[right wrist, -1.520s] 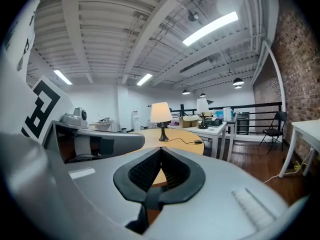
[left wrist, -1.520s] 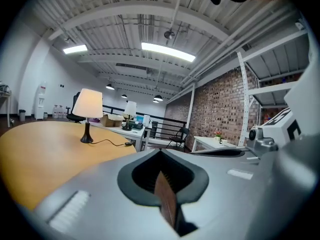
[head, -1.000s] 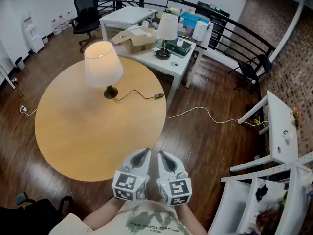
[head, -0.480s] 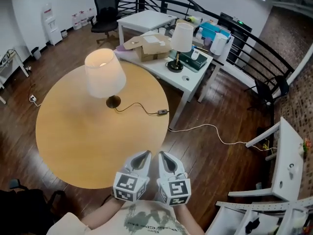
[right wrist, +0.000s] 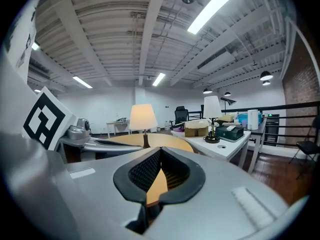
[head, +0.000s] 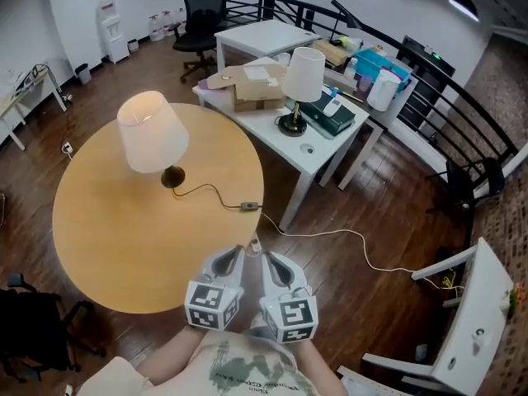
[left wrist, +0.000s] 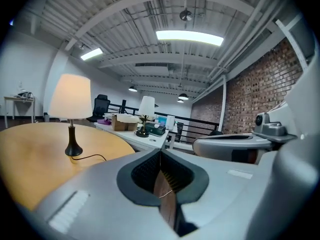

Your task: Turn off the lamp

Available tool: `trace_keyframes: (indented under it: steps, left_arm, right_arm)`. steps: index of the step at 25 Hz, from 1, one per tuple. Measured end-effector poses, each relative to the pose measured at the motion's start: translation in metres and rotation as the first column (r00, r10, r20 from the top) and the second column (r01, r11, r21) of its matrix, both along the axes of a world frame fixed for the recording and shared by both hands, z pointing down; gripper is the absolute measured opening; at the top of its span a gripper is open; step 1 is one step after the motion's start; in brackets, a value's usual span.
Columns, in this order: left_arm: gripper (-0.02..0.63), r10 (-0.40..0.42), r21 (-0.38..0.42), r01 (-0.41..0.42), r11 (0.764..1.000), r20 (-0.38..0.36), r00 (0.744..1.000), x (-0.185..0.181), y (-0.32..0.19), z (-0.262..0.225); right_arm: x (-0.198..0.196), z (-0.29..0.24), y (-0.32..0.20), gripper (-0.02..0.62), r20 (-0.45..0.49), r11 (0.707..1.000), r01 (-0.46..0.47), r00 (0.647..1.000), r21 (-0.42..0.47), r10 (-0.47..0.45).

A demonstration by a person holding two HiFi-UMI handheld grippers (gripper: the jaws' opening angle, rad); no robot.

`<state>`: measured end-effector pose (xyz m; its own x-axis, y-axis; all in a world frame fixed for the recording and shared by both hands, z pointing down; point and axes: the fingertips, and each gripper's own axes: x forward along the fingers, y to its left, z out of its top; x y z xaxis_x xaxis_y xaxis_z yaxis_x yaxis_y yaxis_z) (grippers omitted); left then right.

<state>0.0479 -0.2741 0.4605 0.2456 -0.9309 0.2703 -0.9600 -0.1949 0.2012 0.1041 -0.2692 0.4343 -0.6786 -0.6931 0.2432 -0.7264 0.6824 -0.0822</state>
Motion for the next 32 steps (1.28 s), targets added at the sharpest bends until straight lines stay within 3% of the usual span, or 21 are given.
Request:
trace_keyframes:
  steps: [8, 21, 27, 32]
  left_arm:
    - [0.000, -0.079, -0.061, 0.081, 0.995, 0.023, 0.997, 0.019, -0.036, 0.026]
    - [0.000, -0.160, -0.147, 0.156, 0.977, -0.010, 0.987, 0.000, -0.107, 0.081]
    - [0.005, -0.209, -0.215, 0.205, 0.955, 0.005, 0.978, -0.022, -0.149, 0.120]
    - [0.054, -0.235, -0.316, 0.229, 0.921, 0.020, 0.972, -0.034, -0.177, 0.162]
  right_arm:
    - [0.029, 0.021, -0.035, 0.000, 0.029, 0.997, 0.052, 0.998, -0.051, -0.050]
    - [0.015, 0.053, -0.088, 0.000, -0.008, 0.985, 0.128, 0.991, -0.112, -0.130]
    - [0.001, 0.070, -0.119, 0.000, -0.054, 0.974, 0.168, 0.982, -0.153, -0.178]
    - [-0.005, 0.081, -0.148, 0.000, -0.090, 0.968, 0.191, 0.974, -0.161, -0.207]
